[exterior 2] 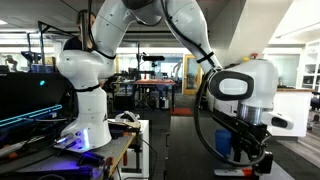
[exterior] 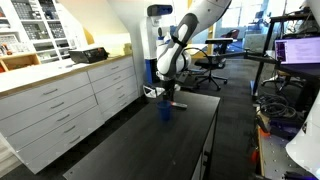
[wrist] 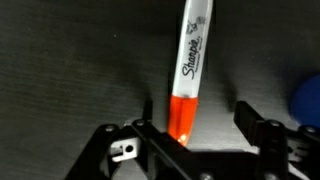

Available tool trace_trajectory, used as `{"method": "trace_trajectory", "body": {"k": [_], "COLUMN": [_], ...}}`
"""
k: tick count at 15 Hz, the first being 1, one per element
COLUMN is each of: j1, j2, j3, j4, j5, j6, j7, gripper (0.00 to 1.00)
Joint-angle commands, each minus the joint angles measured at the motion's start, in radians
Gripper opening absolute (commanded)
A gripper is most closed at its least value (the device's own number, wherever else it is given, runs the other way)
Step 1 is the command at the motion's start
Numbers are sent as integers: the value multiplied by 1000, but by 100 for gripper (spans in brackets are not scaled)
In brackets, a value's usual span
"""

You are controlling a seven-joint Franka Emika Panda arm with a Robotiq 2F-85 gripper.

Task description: Put the marker in the cup

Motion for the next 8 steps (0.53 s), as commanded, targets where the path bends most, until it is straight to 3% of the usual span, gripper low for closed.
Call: {"method": "trace_trajectory", "body": {"k": [1,8], "j1": [-21,-35], "j2": [27,26], "j3": [15,17], "j4": [35,59], "j5": [-11,-2], "j6": [14,10], "j7": [-9,-11], "gripper": [55,10]}}
